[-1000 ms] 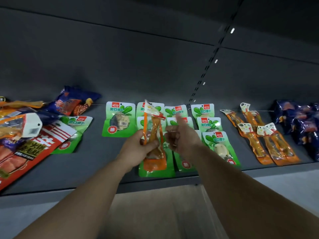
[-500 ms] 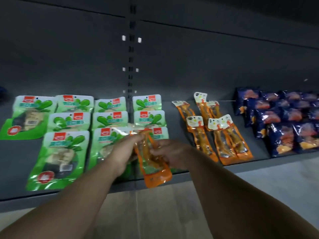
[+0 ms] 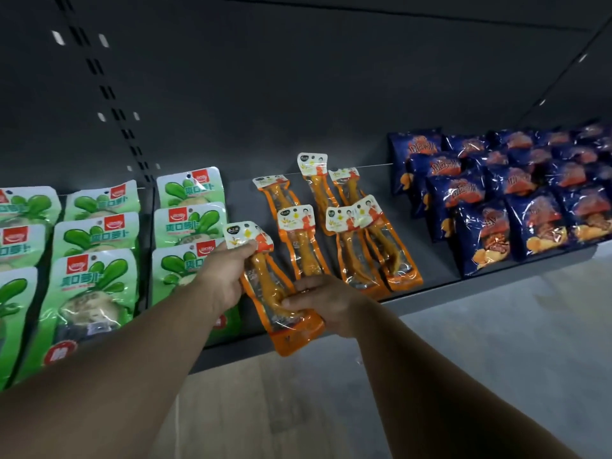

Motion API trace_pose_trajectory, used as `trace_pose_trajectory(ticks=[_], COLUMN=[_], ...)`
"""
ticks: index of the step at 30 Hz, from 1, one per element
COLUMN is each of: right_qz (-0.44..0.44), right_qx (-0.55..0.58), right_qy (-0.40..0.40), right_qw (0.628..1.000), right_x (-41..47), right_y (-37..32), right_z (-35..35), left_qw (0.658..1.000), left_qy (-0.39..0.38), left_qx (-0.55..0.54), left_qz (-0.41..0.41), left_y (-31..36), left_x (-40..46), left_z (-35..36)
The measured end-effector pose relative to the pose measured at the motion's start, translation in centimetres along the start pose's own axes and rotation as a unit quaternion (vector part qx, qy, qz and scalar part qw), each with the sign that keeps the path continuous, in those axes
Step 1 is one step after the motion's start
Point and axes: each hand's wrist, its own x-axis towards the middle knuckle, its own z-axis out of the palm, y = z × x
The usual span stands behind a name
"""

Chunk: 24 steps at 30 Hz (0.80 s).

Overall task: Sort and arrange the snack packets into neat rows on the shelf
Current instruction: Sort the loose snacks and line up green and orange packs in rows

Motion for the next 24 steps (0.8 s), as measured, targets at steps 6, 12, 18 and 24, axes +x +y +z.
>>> trace_pose_trajectory(ticks=[6, 12, 18, 24], right_qz=[-0.009, -0.015, -0.03, -0.043], right_qx=[0.011, 0.008, -0.018, -0.102], right_qy=[0.036, 0.083, 0.121, 0.161], right_qw=[0.999, 0.996, 0.992, 0.981], right_x=[0.4, 1.2, 1.1, 1.4], right_y=[1.0, 0.6, -0.1, -0.9], right_z=[-0.7, 0.1, 1.0, 2.8], left_qw=[0.999, 0.995, 0.978, 0.937], left_qy=[-0.03, -0.034, -0.015, 0.026], left_qx=[0.03, 0.093, 0.201, 0.325], left_qz=[-0.023, -0.011, 0.053, 0.128], left_y=[-1.4, -2.8, -3.3, -2.6], left_x=[0.1, 0.3, 0.0, 0.0], left_z=[1.4, 0.6, -0.3, -1.0])
